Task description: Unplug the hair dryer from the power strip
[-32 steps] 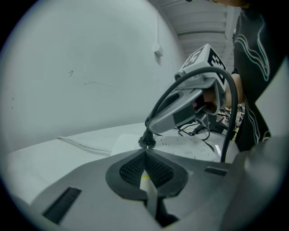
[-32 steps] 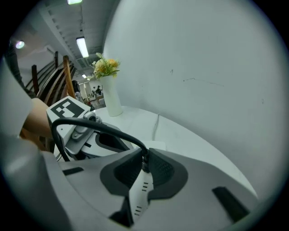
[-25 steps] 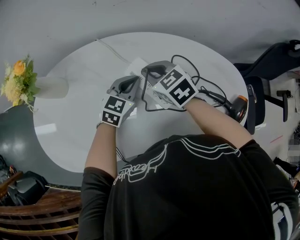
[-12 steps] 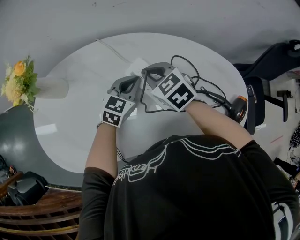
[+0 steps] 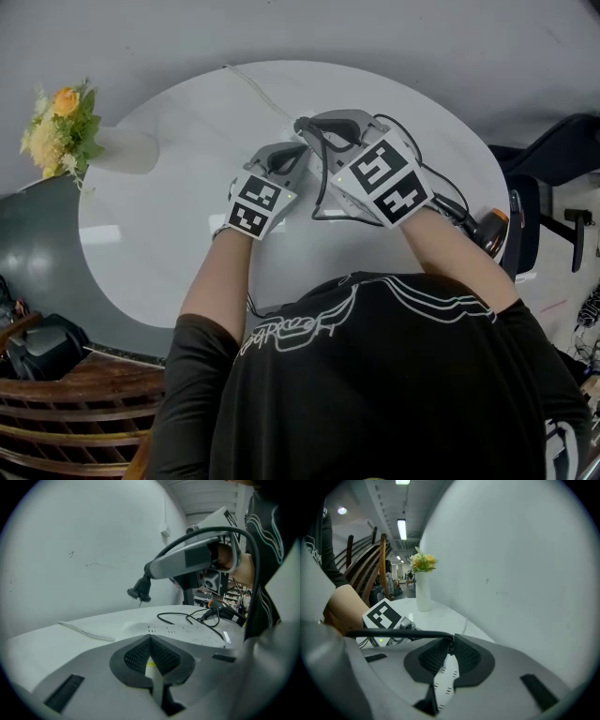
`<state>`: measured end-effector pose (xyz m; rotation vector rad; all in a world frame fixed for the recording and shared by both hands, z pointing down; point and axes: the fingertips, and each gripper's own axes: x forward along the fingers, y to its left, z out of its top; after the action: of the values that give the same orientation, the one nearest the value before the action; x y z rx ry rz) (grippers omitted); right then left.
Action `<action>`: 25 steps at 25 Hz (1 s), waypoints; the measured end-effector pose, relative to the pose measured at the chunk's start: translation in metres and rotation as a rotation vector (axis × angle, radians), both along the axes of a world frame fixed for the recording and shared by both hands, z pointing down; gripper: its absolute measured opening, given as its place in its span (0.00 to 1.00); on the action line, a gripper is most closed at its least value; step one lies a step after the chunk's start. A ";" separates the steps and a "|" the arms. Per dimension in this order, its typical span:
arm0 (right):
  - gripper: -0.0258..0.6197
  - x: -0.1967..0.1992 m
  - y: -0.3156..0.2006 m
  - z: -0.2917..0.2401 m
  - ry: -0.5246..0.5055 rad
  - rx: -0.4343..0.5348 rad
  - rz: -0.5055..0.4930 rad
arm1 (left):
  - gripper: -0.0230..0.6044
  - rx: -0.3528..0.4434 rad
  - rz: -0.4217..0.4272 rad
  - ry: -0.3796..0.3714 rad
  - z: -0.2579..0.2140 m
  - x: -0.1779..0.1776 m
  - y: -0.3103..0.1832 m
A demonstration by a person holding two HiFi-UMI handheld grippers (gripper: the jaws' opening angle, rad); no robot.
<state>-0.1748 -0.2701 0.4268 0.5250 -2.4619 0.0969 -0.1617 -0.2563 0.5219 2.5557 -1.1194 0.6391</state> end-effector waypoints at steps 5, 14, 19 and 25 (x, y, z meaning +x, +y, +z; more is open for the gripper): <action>0.08 0.023 -0.022 -0.004 0.022 0.018 0.055 | 0.04 0.005 -0.004 -0.004 -0.001 -0.005 0.000; 0.08 0.043 -0.020 -0.006 -0.033 -0.024 0.127 | 0.04 0.008 -0.015 -0.004 0.000 -0.006 0.004; 0.08 0.055 -0.018 -0.016 -0.075 -0.035 0.156 | 0.04 -0.024 -0.042 0.079 -0.014 -0.003 0.002; 0.08 0.063 -0.006 -0.040 -0.163 -0.040 0.156 | 0.04 -0.034 -0.051 0.167 -0.050 0.000 0.017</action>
<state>-0.1120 -0.2759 0.3871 0.7164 -2.5676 0.2610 -0.1614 -0.2388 0.4721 2.4907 -1.1038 0.4202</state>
